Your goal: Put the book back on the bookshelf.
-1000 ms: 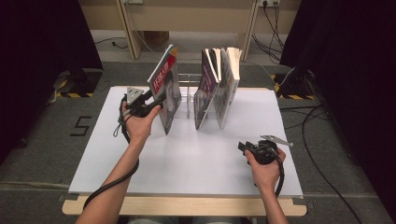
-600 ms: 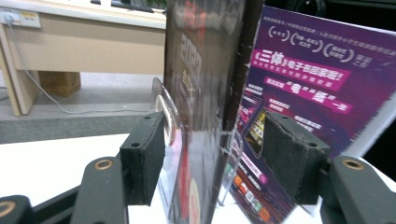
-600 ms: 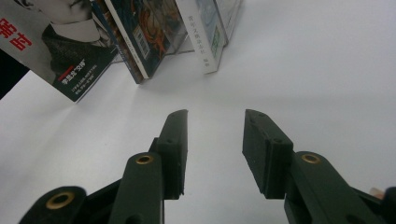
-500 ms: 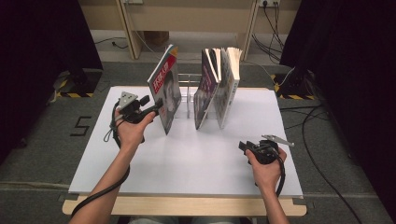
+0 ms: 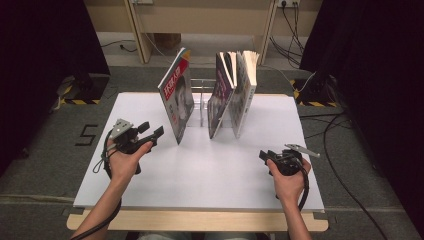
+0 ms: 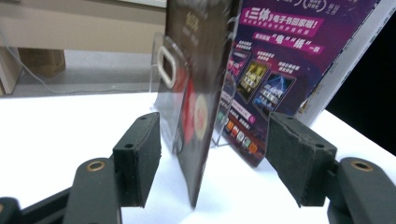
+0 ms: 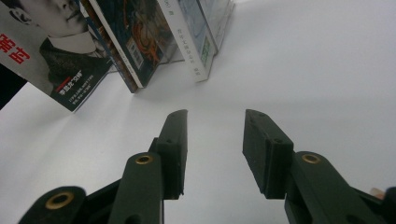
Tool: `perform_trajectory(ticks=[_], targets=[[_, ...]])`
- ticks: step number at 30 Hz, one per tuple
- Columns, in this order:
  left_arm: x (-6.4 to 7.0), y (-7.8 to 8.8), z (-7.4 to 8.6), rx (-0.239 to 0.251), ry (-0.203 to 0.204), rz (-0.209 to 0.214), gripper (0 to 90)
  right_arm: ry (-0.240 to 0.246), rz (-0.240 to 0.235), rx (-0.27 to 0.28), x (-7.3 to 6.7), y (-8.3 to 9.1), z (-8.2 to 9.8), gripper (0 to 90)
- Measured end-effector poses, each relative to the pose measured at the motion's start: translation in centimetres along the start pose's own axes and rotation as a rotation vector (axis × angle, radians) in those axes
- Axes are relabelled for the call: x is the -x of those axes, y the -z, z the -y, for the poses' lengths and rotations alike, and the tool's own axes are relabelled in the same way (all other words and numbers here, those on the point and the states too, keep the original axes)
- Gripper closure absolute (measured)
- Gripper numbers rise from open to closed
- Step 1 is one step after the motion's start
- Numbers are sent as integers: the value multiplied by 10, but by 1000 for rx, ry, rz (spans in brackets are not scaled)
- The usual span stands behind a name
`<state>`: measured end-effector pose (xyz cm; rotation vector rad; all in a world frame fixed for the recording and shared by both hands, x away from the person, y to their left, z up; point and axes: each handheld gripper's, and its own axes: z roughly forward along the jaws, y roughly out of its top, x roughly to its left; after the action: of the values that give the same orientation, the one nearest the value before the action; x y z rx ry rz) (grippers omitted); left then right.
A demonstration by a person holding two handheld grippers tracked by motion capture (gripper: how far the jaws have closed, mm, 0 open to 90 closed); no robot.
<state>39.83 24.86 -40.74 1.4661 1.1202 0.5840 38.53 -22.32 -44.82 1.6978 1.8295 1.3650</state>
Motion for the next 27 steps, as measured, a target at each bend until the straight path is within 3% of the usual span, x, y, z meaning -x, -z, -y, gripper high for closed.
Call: perform_trajectory(ticks=[10, 27], targets=[[-8, 29, 29, -25, 12, -18, 351, -4, 10, 5, -3, 3, -1, 611], [-24, 53, 68, -81, 32, -62, 349, -5, 29, -1, 1, 4, 2, 608]])
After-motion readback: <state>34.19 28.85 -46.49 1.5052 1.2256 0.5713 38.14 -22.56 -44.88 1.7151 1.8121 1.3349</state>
